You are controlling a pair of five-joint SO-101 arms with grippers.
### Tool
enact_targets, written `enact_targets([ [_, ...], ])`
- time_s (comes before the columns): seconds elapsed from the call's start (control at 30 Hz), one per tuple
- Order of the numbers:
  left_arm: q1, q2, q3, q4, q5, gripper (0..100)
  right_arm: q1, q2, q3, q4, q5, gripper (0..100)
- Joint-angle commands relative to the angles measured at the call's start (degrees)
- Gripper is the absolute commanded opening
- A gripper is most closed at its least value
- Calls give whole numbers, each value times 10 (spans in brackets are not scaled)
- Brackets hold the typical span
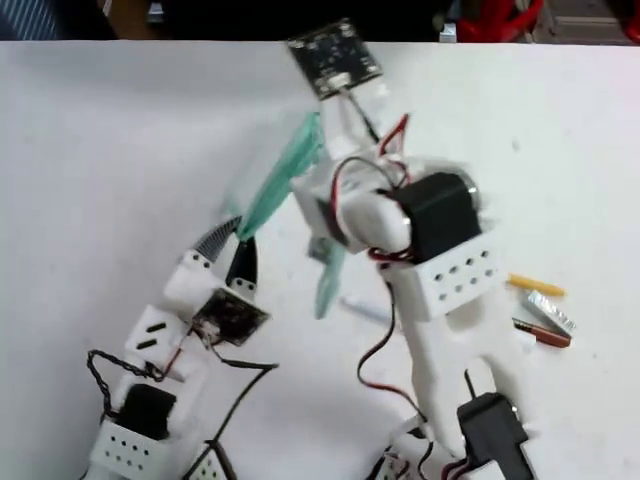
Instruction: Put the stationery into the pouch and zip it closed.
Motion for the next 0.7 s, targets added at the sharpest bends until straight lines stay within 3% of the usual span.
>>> enact_targets([
  [0.0, 4, -7, -113, 89, 66, 22, 48, -18, -4, 0, 55, 74],
  [0.13, 67, -7, -233, 225, 71, 22, 59, -18, -4, 1, 106, 74],
  [0.27, 130, -6, -292, 299, 71, 21, 58, -24, -4, 2, 132, 74],
  [0.47, 139, 37, -309, 316, 73, 21, 59, -24, 83, 0, 196, 74],
  [0.67, 139, 229, -416, 322, 89, 23, 61, -23, 132, -1, 197, 74],
])
